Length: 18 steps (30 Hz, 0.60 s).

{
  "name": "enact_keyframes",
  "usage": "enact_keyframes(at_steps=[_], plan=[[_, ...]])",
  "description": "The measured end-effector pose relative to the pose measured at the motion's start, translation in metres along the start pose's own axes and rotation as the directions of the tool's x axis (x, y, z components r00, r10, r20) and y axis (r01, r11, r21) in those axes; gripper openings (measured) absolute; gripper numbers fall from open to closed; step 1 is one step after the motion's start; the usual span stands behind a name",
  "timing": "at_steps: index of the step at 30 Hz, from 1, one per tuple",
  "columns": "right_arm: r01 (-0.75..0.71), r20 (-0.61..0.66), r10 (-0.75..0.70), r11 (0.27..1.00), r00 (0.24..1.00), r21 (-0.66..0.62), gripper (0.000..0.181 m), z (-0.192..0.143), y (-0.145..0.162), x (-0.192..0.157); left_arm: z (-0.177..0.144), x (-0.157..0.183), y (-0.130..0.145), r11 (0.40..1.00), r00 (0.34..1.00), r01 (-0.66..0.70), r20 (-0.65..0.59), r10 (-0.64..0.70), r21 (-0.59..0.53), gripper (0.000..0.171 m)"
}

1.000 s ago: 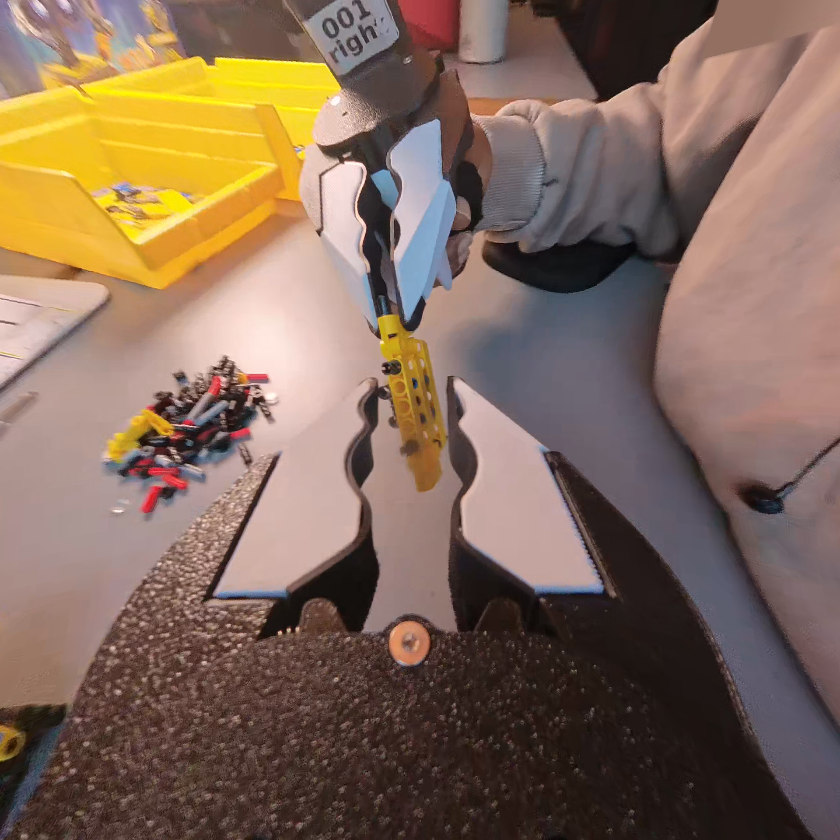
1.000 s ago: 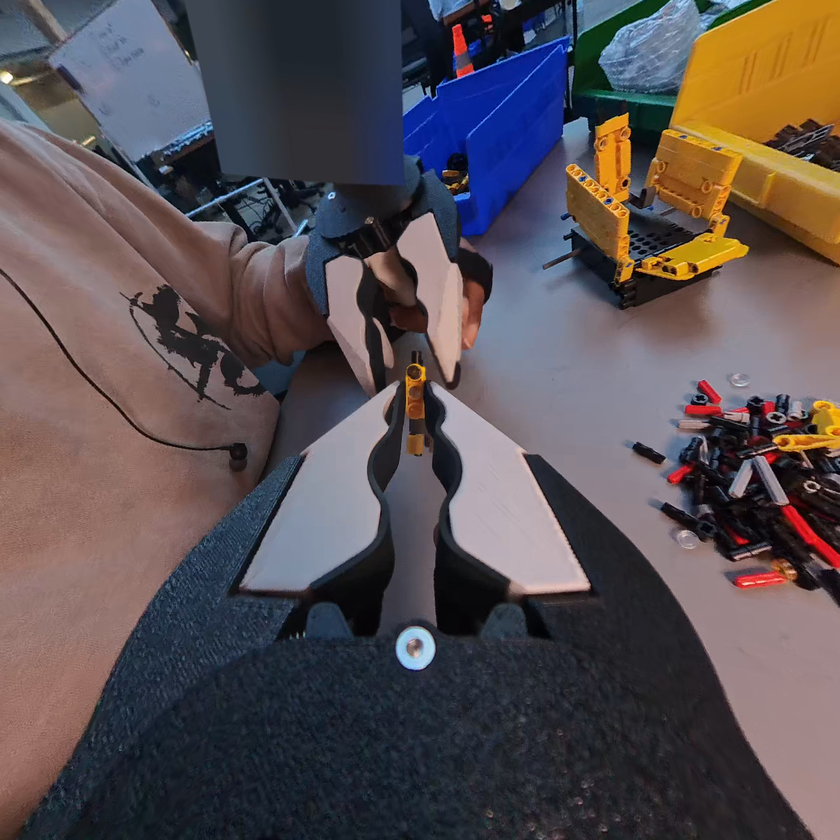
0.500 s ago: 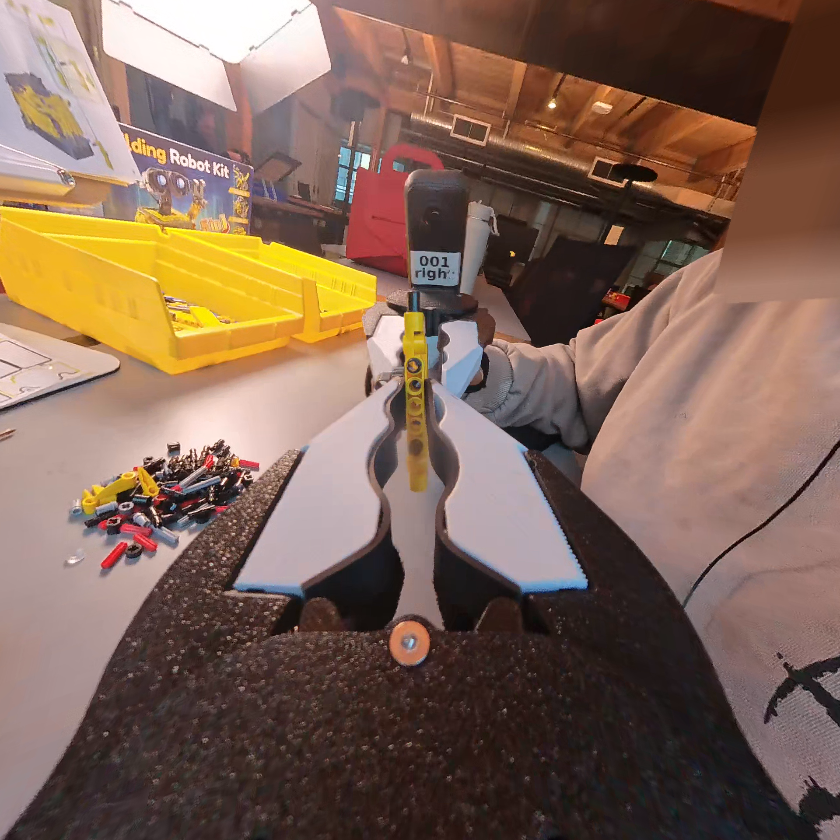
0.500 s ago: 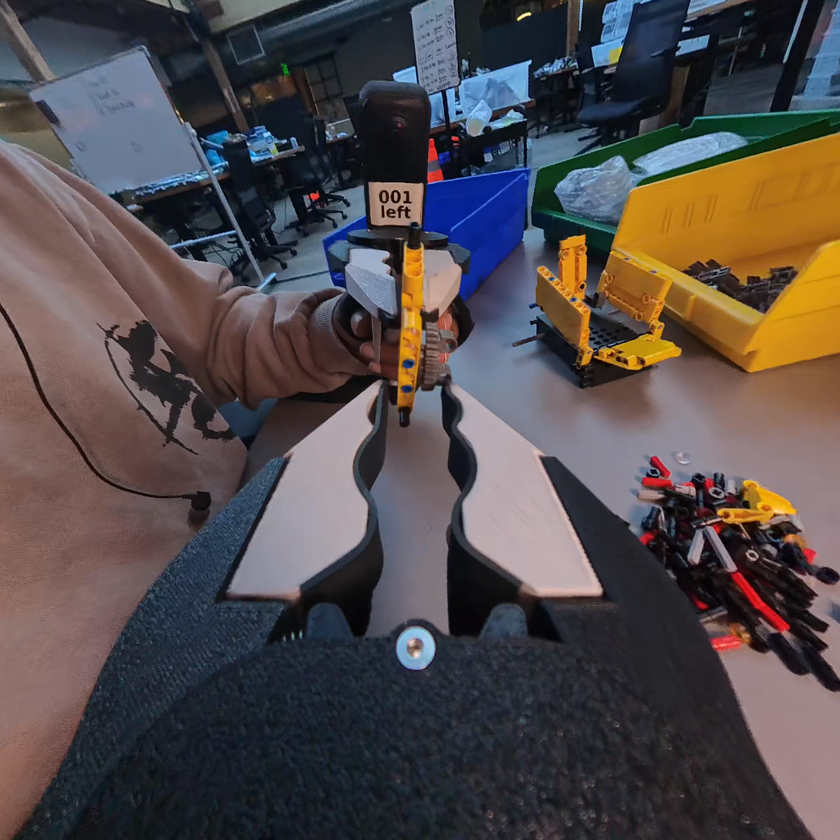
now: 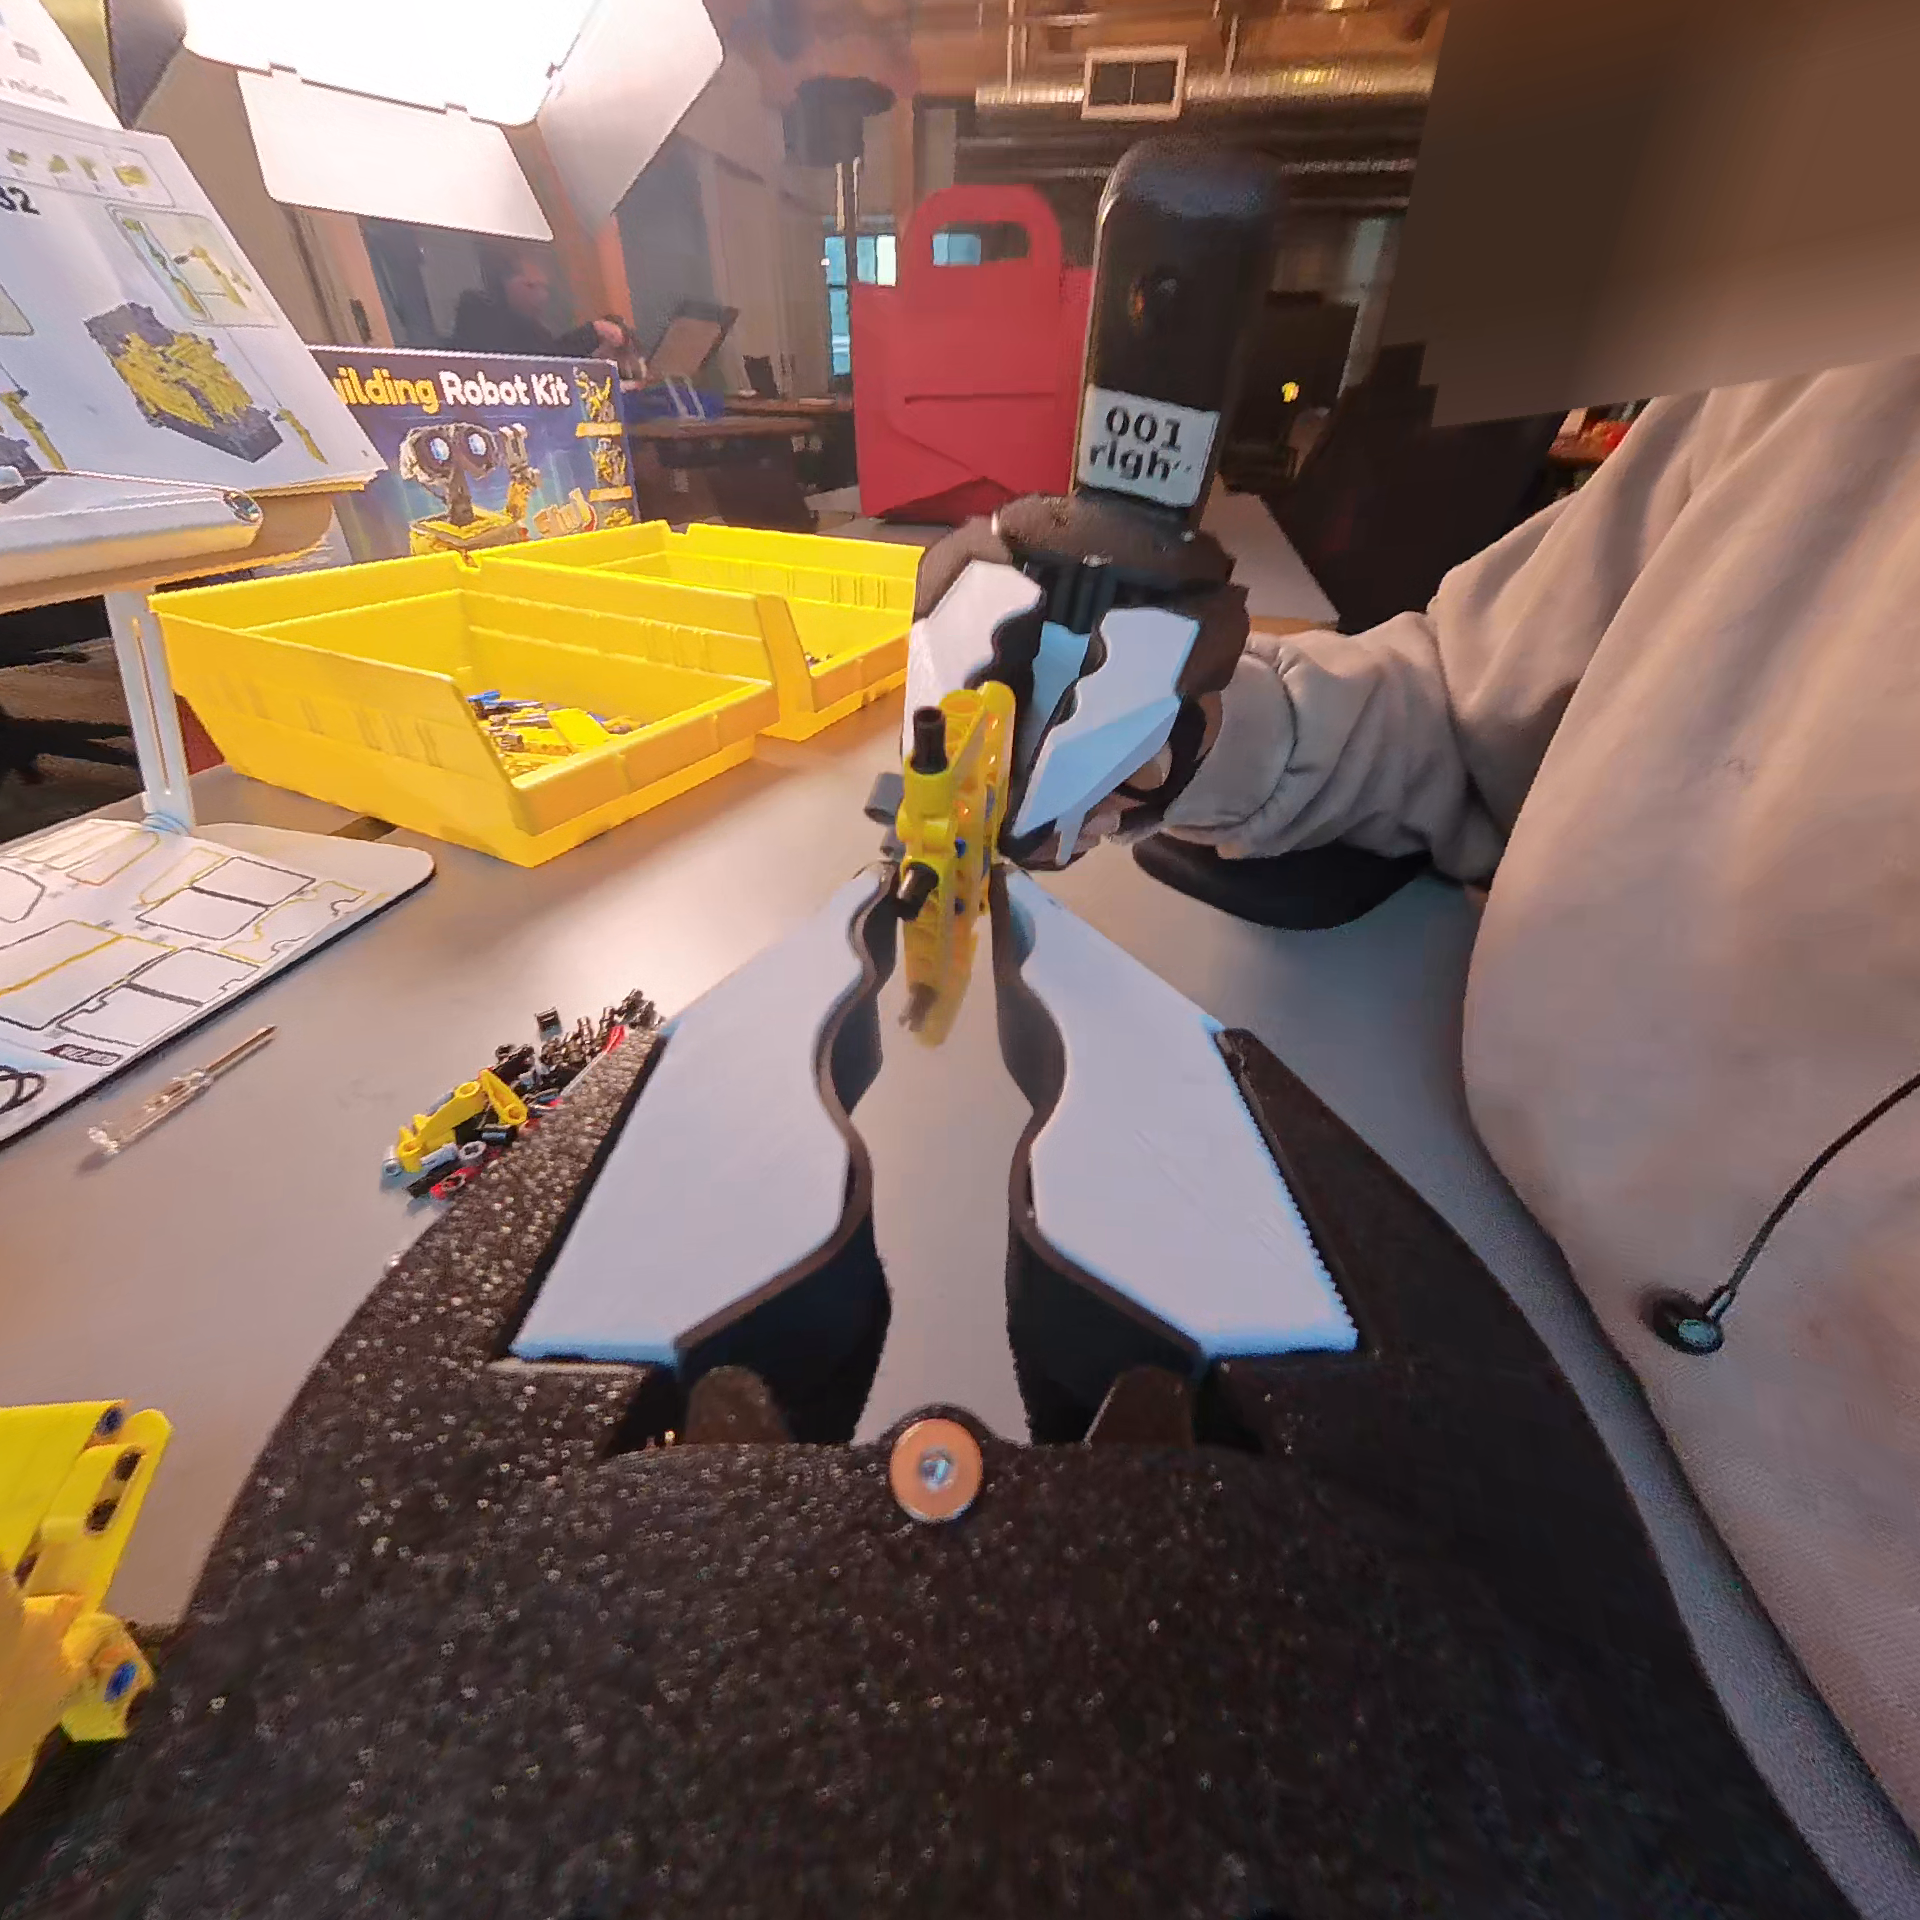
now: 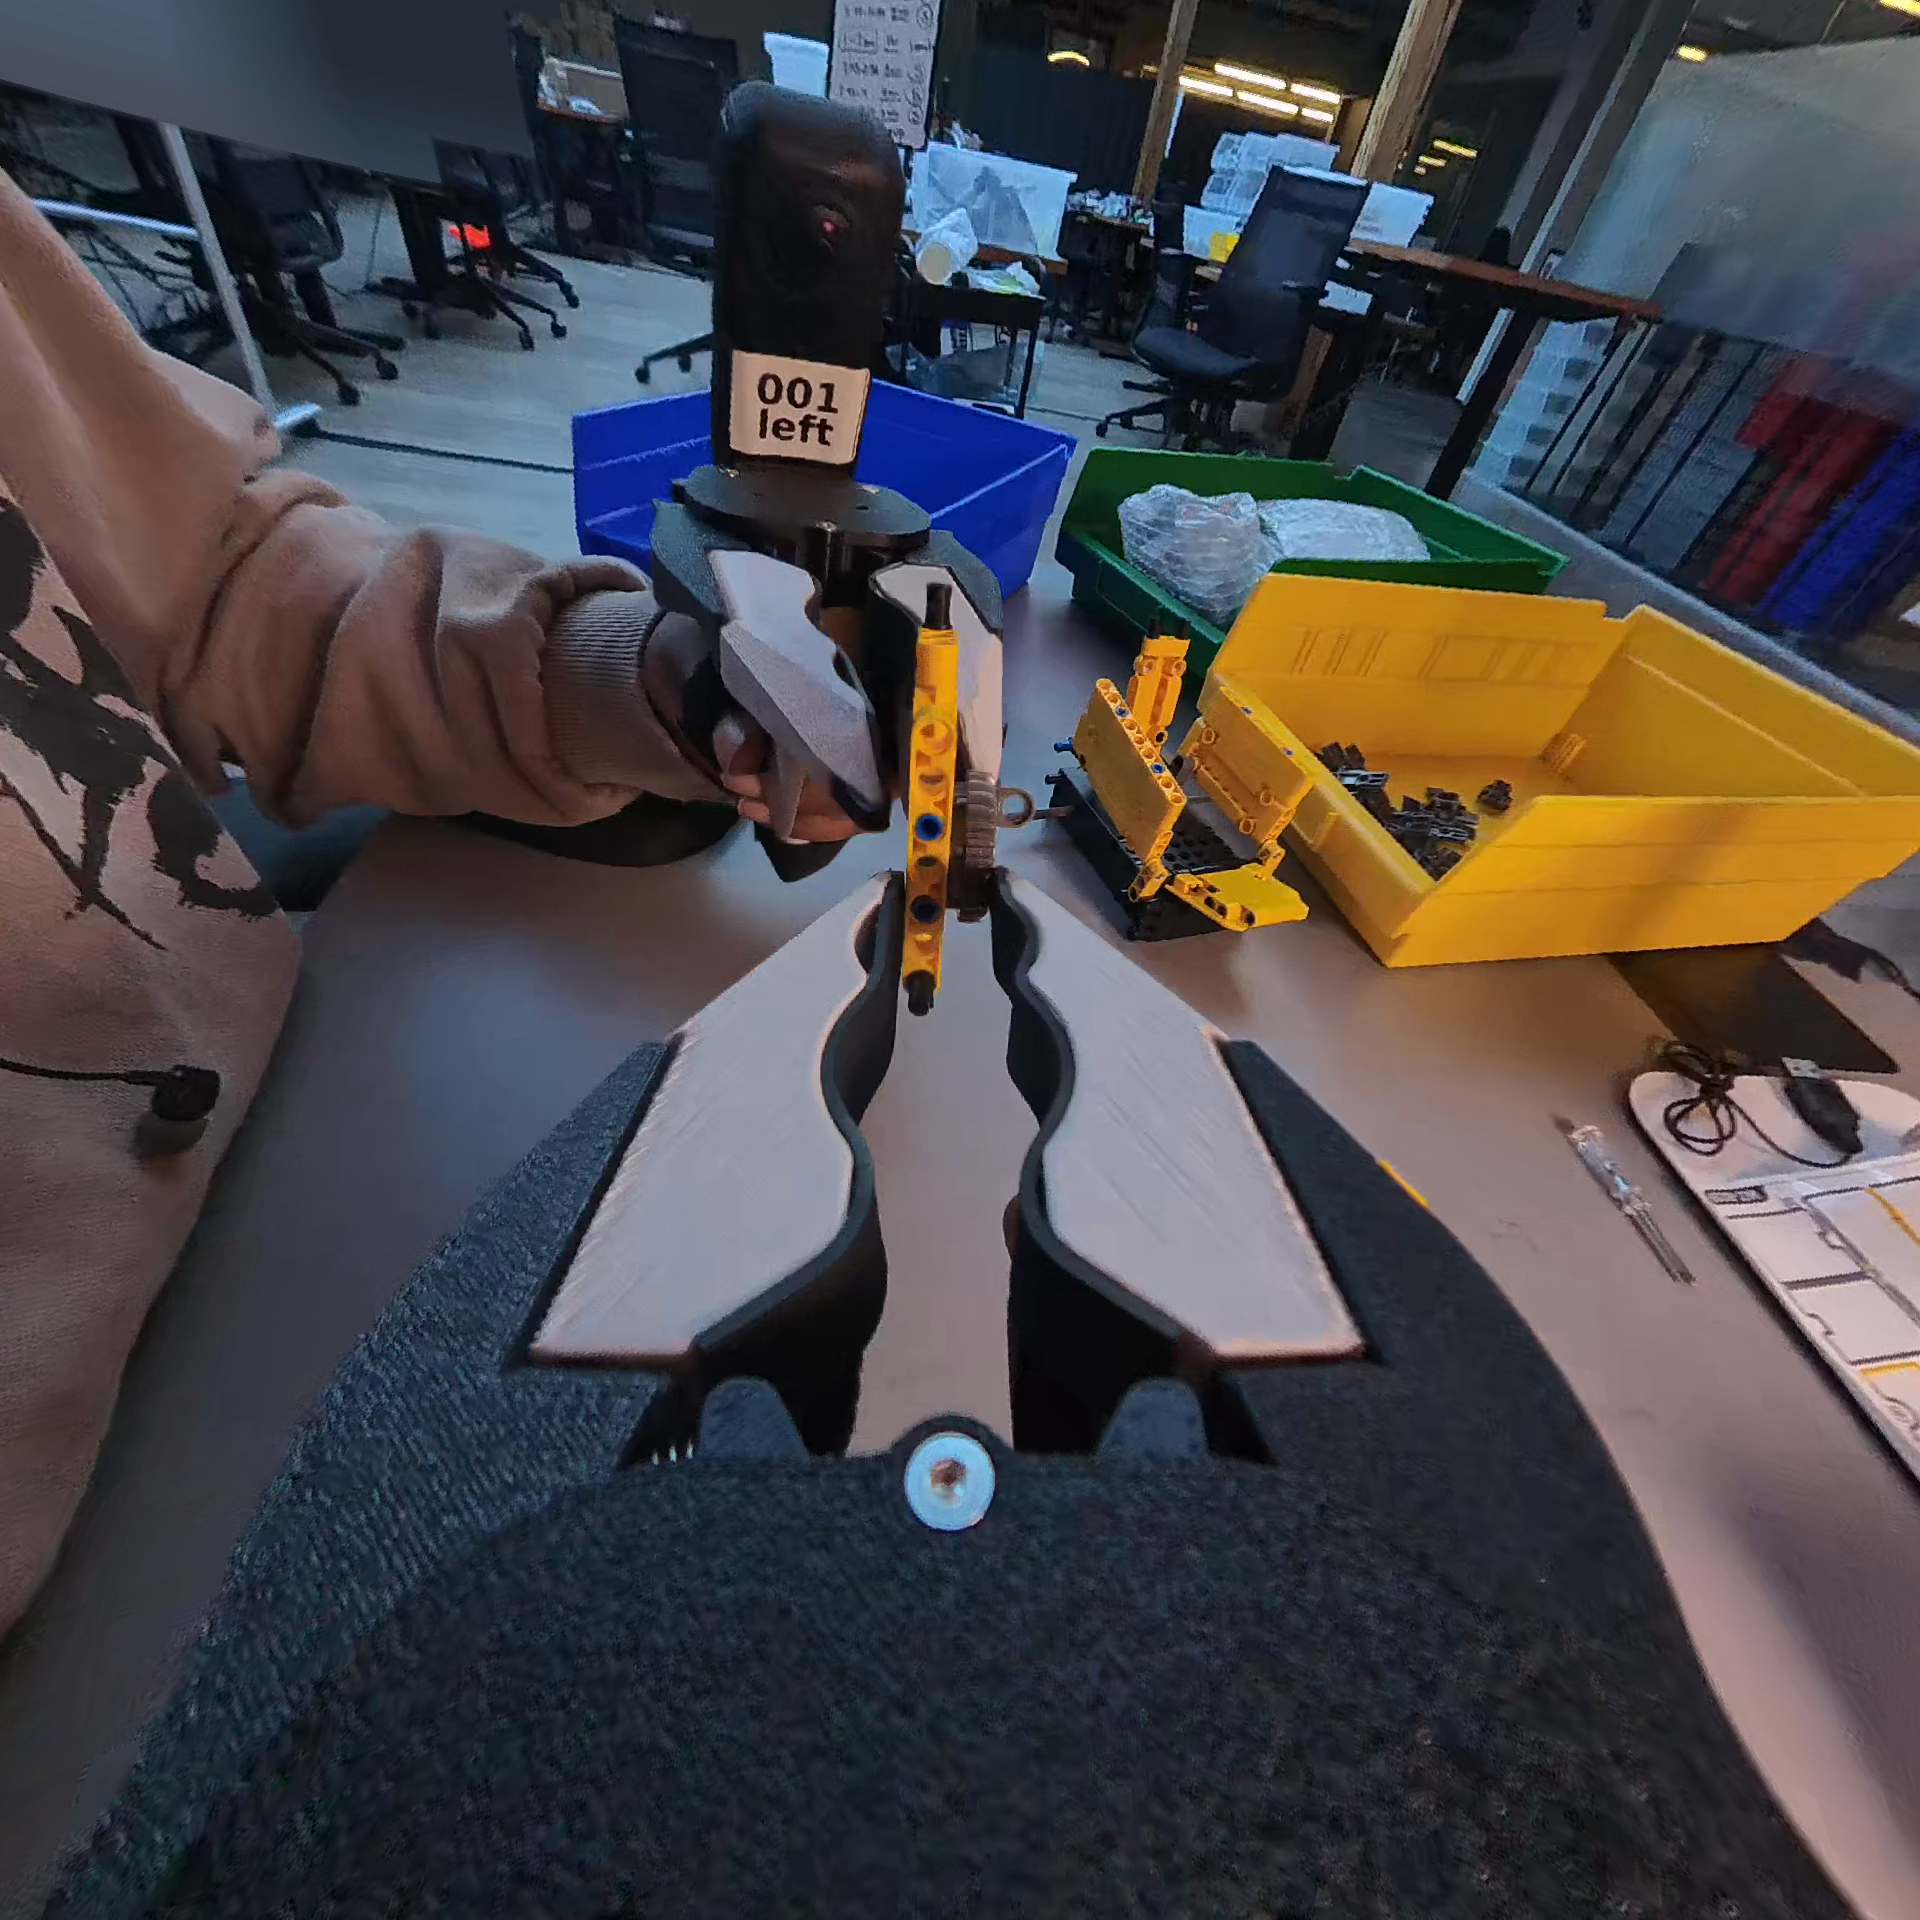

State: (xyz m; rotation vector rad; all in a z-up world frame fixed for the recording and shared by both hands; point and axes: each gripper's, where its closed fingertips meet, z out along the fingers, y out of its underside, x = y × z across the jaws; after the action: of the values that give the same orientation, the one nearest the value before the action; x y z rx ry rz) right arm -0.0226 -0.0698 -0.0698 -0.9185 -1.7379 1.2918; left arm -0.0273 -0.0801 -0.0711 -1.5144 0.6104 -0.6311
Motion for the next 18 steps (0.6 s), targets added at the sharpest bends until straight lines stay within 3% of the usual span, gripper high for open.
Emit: enact_keyframes(at_steps=[4,9,14,16,18], plan=[[0.046,-0.006,-0.046,0.999,0.999,0.015,0.015,-0.004,-0.006,-0.004,0.001,0.002,-0.002,1.0,1.0,0.007,-0.008,-0.007,0.015,0.011],[0.116,-0.057,-0.113,0.992,0.992,0.051,0.019,-0.009,-0.01,0.003,0.001,-0.003,-0.002,0.949,0.946,0.313,-0.104,-0.308,0.037,0.006],[0.438,-0.076,-0.441,0.897,0.894,-0.057,0.058,-0.012,0.0,-0.004,0.004,-0.007,0.012,0.787,0.77,0.616,-0.189,-0.609,-0.029,0.007],[0.506,-0.036,-0.515,0.85,0.856,-0.146,0.08,-0.009,0.016,-0.005,0.006,-0.003,0.018,0.716,0.688,0.694,-0.228,-0.689,-0.072,0.007],[0.536,0.009,-0.546,0.819,0.838,-0.204,0.09,-0.005,0.031,-0.007,0.008,0.002,0.023,0.685,0.65,0.72,-0.235,-0.723,-0.114,0.006]])
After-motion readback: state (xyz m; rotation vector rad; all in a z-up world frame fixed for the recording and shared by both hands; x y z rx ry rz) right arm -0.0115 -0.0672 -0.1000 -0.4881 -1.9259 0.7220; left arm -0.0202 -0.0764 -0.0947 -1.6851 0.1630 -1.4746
